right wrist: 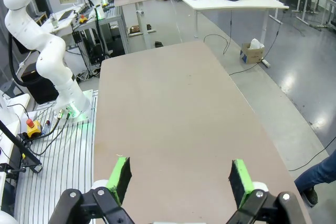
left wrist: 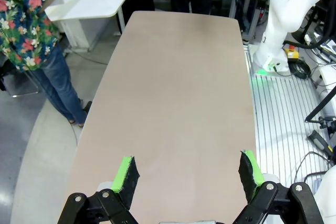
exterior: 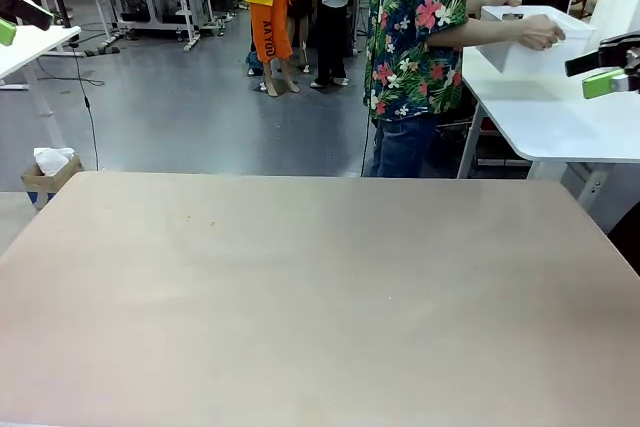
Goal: Stack the cups and store them in the basket.
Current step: Place the stack of Reusable plastic cups into the Pantry Basket.
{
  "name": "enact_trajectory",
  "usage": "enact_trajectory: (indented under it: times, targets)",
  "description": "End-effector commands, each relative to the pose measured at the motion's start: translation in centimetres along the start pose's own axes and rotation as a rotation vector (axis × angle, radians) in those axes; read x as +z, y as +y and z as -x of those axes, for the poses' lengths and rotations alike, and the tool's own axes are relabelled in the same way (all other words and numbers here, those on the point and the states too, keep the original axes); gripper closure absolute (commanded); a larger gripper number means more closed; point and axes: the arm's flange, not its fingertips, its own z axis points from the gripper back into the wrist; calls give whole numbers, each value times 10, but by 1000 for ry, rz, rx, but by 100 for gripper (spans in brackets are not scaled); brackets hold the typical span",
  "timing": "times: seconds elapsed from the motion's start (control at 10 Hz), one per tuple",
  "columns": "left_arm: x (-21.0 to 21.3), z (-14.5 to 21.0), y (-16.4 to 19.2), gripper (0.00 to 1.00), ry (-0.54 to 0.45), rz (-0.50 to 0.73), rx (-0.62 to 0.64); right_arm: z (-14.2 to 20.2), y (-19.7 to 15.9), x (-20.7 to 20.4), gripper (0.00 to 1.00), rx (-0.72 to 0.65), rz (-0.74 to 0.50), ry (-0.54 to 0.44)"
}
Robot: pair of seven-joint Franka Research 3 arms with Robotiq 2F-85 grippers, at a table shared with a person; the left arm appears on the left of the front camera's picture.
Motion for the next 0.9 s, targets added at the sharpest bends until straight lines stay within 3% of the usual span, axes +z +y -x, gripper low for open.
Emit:
enact_trajectory:
  times: [0.0, 0.8]
  targets:
    - [1, -4, -1, 0, 2, -2, 8, -5, 0, 0, 0, 0, -1, -28]
    - [1, -4, -1, 0, 2, -2, 8, -5, 0, 0, 0, 0, -1, -28]
